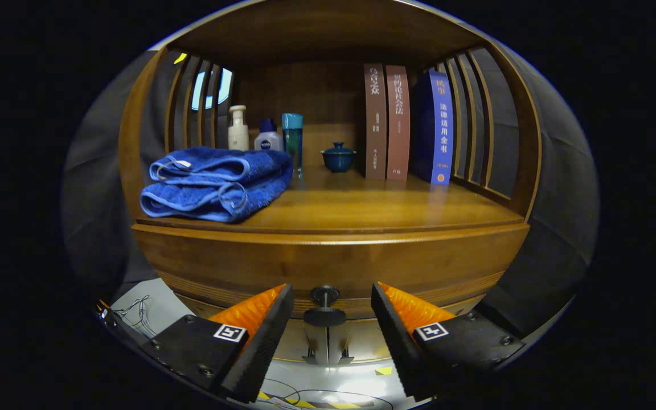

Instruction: Pull open the drawer, take out the items inside it, and place them on the countertop above the cabinet.

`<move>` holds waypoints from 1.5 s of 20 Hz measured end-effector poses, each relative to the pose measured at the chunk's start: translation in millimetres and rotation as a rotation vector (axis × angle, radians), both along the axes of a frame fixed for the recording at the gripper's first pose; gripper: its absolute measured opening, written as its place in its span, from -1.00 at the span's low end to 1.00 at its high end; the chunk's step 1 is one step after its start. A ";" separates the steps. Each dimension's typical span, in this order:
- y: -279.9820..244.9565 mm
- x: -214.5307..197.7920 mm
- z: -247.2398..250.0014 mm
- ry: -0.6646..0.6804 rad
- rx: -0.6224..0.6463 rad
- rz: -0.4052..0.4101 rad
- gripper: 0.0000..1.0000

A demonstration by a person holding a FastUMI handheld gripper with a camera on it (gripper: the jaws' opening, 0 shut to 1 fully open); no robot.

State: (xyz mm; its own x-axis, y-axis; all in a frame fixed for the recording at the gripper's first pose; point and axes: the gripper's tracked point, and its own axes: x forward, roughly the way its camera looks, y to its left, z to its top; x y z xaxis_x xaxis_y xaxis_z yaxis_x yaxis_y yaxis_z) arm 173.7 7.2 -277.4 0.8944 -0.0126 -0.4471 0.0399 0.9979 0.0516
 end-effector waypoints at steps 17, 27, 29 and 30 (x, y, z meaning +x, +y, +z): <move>9.1 -8.5 -9.5 0.046 -0.002 0.007 -0.30; 8.8 -97.7 -1.9 0.086 -0.015 0.020 -0.30; 9.2 -113.0 -1.3 0.093 -0.017 0.025 -0.30; 8.7 -120.6 -0.4 0.097 -0.025 0.028 -0.30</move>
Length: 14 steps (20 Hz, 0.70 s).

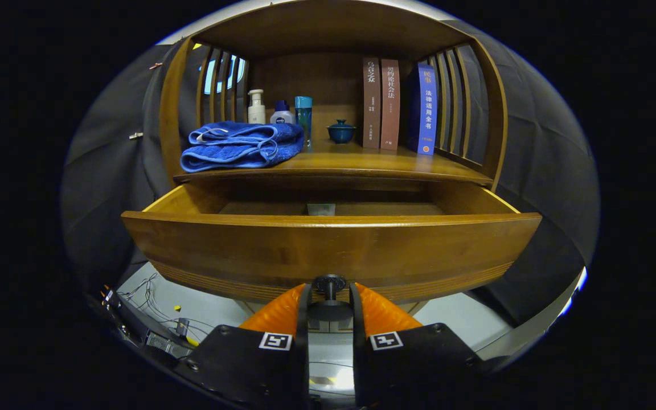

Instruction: Pull open the drawer, take out the items inside it, and place them on the countertop above the cabinet.

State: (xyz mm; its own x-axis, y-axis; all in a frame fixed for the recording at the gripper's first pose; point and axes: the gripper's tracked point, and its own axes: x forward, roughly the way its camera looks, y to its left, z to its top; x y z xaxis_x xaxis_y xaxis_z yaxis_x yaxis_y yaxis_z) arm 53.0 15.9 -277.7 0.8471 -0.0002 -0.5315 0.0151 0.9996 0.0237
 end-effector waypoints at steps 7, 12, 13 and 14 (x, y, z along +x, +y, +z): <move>-0.9 -42.2 1.6 0.020 0.008 -0.014 -0.30; -9.3 -77.1 60.2 -0.126 -0.047 -0.045 -0.32; -16.9 -67.6 76.0 -0.195 -0.085 -0.044 -0.89; -23.4 -54.7 85.1 -0.210 -0.106 -0.045 -0.89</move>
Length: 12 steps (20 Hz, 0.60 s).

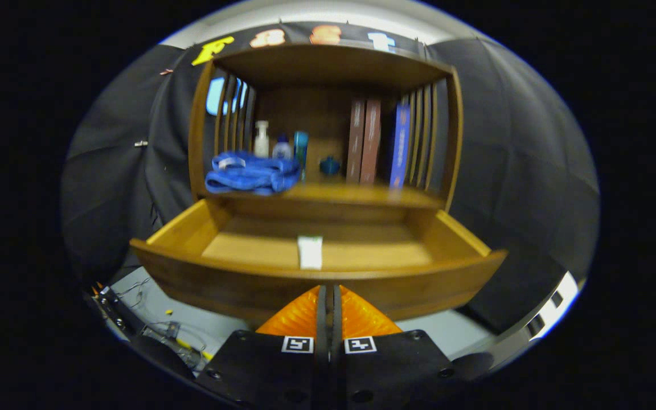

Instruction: Pull open the drawer, take out the items inside it, and place them on the countertop above the cabinet.

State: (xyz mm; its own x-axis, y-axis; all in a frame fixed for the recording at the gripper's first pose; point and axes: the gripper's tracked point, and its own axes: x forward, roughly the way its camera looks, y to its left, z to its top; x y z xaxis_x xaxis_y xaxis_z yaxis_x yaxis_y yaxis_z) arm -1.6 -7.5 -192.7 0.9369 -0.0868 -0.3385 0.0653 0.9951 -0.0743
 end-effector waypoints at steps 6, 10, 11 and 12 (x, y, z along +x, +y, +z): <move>-5.5 -15.7 -5.5 0.054 0.075 -0.025 -0.89; -4.4 -17.1 5.6 0.033 0.062 -0.025 -0.89; -3.3 -16.4 7.8 0.029 0.063 -0.023 -0.89; -2.5 -16.0 9.0 0.027 0.067 -0.021 -0.89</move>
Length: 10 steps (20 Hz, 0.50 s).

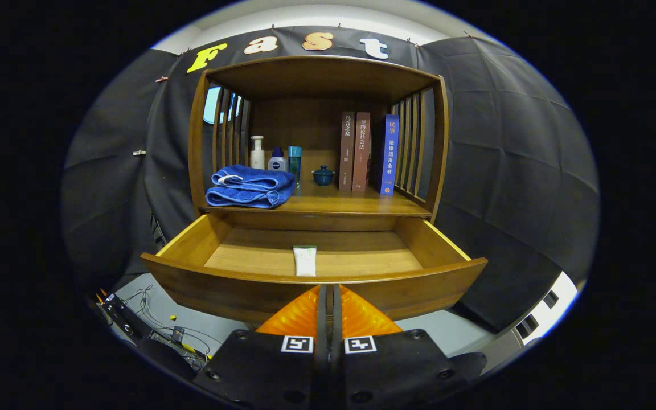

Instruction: Pull open the drawer, take out the items inside it, and place them on the countertop above the cabinet.

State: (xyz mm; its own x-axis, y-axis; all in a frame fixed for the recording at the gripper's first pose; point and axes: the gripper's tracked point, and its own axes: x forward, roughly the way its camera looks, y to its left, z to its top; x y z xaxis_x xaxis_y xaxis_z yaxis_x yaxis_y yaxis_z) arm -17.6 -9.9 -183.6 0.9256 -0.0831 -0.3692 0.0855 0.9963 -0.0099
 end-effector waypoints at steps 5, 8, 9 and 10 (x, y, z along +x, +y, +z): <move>8.8 10.1 2.1 0.004 0.009 0.030 -0.89; 11.4 19.0 10.3 -0.002 0.019 0.046 -0.89; 11.9 24.2 14.3 -0.008 0.024 0.049 -0.89; 13.1 28.1 18.0 -0.013 0.029 0.053 -0.89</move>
State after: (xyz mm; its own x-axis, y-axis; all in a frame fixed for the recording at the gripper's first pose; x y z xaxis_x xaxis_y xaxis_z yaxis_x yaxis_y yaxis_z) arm 10.5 3.1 -165.6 0.9332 -0.0233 -0.3587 0.0326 0.9993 0.0197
